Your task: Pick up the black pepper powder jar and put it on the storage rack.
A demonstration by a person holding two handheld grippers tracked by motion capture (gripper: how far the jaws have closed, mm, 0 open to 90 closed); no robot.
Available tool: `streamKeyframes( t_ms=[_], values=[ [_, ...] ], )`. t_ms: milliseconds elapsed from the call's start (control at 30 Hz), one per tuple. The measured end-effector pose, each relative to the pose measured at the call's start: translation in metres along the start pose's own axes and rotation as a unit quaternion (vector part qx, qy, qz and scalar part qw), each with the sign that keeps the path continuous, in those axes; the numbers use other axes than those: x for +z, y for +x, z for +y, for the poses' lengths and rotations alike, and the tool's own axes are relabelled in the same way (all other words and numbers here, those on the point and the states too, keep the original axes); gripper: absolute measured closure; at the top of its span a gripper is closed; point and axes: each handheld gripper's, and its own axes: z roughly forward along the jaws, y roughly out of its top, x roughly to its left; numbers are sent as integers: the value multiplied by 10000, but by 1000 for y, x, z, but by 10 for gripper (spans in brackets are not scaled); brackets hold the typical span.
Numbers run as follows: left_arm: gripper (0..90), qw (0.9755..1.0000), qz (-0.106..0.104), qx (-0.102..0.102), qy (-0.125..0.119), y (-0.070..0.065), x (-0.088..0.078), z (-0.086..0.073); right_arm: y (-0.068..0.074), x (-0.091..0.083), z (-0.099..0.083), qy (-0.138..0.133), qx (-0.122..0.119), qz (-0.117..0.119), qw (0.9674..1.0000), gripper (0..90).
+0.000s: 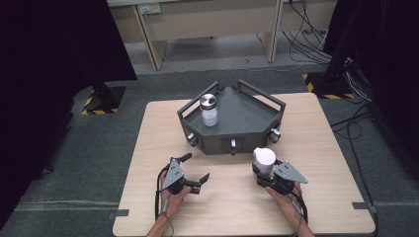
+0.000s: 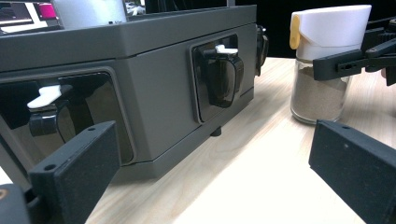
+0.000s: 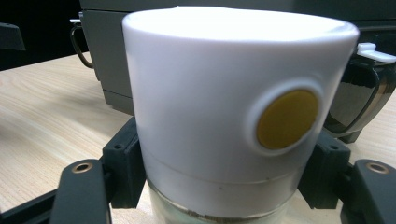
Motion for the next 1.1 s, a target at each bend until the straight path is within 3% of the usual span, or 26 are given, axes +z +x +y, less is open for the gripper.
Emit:
streamKeyframes(
  t_ms=[267,1100],
  values=[
    [14,10000,0,6,16,0,0,0,-1,-2,2,34,101,17,9999,302],
    [14,10000,-2,30,37,0,1,-1,-4,-12,32,69,-37,158,9998,303]
  ],
)
